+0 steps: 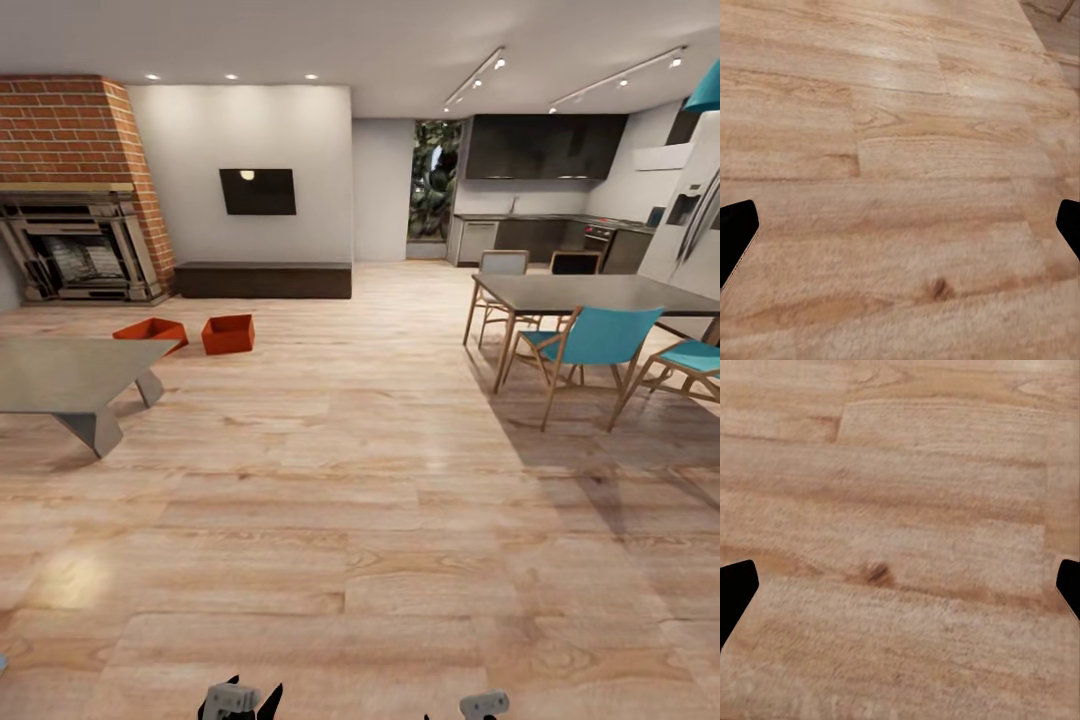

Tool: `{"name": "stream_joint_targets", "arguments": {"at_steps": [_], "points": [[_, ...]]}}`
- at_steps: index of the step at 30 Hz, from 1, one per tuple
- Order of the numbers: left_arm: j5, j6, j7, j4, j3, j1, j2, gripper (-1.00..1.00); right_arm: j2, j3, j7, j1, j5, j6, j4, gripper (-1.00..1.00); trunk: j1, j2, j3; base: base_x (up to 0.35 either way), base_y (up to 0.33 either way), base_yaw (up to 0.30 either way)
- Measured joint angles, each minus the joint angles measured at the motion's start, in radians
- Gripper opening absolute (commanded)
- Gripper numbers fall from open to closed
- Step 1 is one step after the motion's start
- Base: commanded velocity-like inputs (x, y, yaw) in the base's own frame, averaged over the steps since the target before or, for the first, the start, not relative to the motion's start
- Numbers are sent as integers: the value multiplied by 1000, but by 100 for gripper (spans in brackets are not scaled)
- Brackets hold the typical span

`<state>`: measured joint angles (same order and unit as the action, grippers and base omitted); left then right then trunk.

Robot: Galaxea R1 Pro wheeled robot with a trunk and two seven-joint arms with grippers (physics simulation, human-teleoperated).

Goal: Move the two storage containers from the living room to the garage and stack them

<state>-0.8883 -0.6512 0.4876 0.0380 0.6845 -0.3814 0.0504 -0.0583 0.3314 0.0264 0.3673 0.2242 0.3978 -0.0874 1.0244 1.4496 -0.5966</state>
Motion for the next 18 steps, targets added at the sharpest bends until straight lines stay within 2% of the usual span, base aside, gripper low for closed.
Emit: {"name": "stream_joint_targets", "arguments": {"at_steps": [18], "points": [[0,0,0,0,0,0,0,100,0,0,0,0,0,0,0,100,0,0,0,339,0,0]]}}
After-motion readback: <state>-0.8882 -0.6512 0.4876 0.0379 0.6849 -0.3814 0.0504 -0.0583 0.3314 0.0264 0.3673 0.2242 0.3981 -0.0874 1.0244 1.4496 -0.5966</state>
